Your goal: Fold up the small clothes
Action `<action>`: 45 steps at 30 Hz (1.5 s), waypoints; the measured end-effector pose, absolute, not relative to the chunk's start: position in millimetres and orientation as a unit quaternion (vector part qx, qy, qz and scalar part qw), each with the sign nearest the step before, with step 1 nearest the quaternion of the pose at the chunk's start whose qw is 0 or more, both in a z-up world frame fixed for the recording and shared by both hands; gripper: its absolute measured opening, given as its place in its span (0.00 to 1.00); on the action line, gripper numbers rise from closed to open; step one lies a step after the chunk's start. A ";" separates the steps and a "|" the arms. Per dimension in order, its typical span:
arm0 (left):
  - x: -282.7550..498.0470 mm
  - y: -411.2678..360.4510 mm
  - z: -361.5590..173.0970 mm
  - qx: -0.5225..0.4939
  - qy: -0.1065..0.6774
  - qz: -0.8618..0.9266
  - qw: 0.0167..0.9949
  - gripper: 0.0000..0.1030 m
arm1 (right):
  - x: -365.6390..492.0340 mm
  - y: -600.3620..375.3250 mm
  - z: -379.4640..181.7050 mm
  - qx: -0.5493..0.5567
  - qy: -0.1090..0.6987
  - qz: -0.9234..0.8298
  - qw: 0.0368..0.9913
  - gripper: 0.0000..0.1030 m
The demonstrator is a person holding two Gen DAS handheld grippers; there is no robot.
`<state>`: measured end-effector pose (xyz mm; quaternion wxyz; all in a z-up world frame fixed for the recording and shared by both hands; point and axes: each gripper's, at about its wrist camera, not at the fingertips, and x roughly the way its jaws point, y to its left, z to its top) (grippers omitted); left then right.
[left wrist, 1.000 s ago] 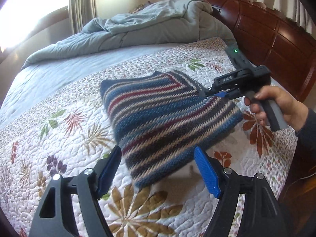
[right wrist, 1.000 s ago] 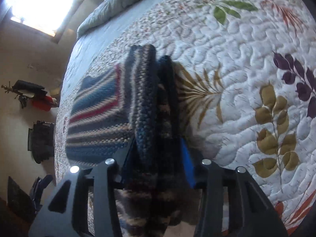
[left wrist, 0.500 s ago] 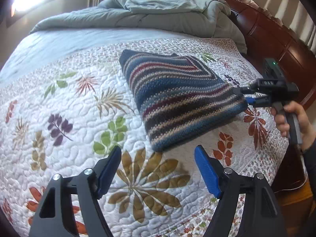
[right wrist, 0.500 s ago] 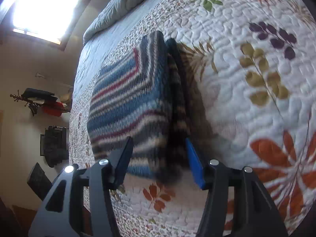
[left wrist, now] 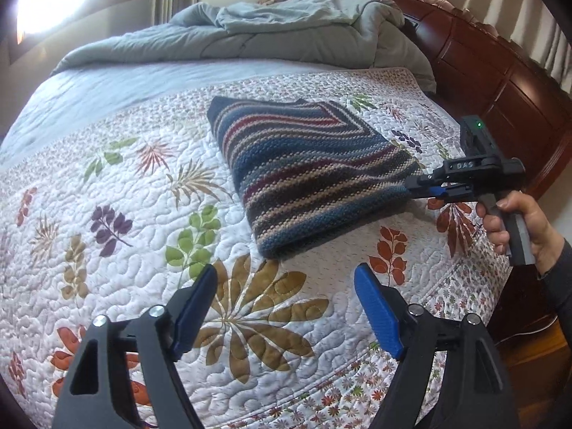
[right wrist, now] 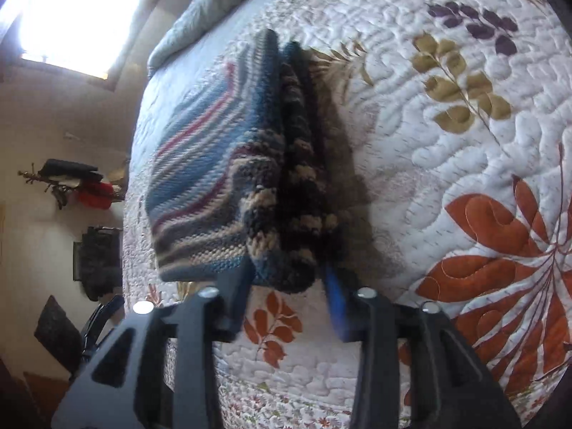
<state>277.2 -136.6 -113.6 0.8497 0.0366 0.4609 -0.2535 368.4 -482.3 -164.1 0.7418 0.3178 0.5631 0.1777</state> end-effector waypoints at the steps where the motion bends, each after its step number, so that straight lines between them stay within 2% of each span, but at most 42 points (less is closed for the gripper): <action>1: 277.6 -137.8 -111.9 0.041 0.458 -0.254 0.851 0.79 | 369.3 -483.1 -159.0 0.313 0.561 0.178 0.745 0.62; 3: 279.9 -139.8 -110.2 0.045 0.456 -0.256 0.851 0.80 | 374.3 -486.7 -148.6 0.309 0.556 0.179 0.750 0.77; 6: 287.3 -143.1 -110.3 0.050 0.456 -0.260 0.849 0.82 | 387.2 -494.0 -140.6 0.318 0.551 0.183 0.749 0.89; 18: 355.5 -148.4 -134.0 0.048 0.493 -0.246 0.833 0.86 | 457.2 -502.4 -164.0 0.323 0.567 0.191 0.733 0.89; 23: 395.3 -135.3 -144.3 -0.067 0.535 -0.270 0.798 0.87 | 477.3 -493.8 -151.6 0.297 0.537 0.190 0.767 0.89; 27: 403.3 -135.3 -135.1 -0.140 0.512 -0.315 0.787 0.87 | 487.0 -477.4 -141.6 0.282 0.525 0.210 0.775 0.89; 32: 420.0 -140.4 -140.4 -0.145 0.523 -0.300 0.784 0.87 | 505.6 -473.8 -160.0 0.281 0.574 0.202 0.742 0.89; 37: 470.5 -114.6 -179.2 -0.238 0.587 -0.286 0.719 0.88 | 515.8 -488.2 -179.8 0.321 0.604 0.210 0.698 0.90; 40: 482.7 -117.6 -189.2 -0.225 0.600 -0.292 0.710 0.88 | 519.0 -489.0 -180.9 0.313 0.612 0.210 0.695 0.90; 45: 487.3 -129.8 -201.0 -0.181 0.606 -0.275 0.724 0.91 | 516.3 -454.2 -174.7 0.223 0.626 0.232 0.710 0.90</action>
